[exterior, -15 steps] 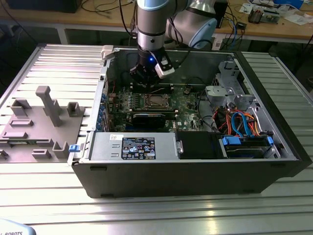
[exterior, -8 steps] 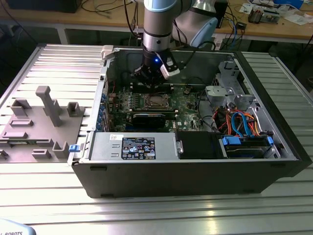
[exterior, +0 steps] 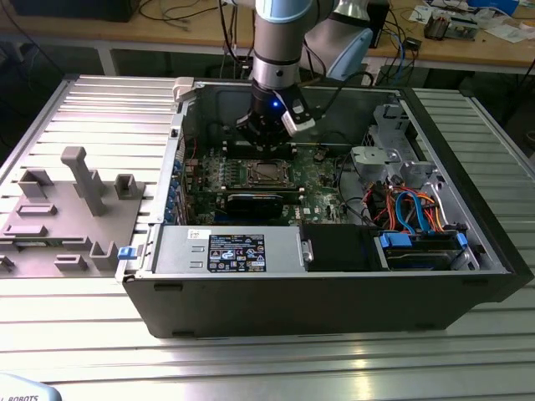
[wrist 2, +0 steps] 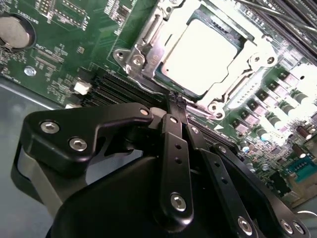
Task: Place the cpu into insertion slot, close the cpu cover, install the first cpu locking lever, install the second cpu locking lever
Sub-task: 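Install the first cpu locking lever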
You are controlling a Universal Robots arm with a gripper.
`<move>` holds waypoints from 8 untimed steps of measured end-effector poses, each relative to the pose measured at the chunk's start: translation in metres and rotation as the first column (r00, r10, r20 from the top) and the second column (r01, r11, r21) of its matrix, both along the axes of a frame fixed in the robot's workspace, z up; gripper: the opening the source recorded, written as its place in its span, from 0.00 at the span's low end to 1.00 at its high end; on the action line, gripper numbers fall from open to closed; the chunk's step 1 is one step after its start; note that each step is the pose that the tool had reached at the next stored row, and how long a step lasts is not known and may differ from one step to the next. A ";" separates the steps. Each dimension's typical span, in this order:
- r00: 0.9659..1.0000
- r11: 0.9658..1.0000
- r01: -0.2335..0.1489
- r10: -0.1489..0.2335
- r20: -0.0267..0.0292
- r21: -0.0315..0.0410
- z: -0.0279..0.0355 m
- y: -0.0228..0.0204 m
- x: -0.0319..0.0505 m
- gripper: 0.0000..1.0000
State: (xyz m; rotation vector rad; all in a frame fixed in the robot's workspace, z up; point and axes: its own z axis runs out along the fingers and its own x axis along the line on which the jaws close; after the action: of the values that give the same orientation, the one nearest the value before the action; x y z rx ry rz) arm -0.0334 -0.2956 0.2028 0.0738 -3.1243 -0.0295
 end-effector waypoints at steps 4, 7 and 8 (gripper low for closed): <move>1.000 1.000 -0.002 0.002 0.000 0.003 -0.0008 0.0001 0.0047 0.11; 1.000 1.000 -0.004 0.004 0.000 0.007 -0.0012 0.0001 0.0070 0.11; 1.000 1.000 -0.006 0.006 0.000 0.008 -0.0012 0.0003 0.0070 0.11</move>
State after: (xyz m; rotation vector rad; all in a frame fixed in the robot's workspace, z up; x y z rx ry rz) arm -0.0264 -0.2953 0.2016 0.0836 -3.1235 -0.0414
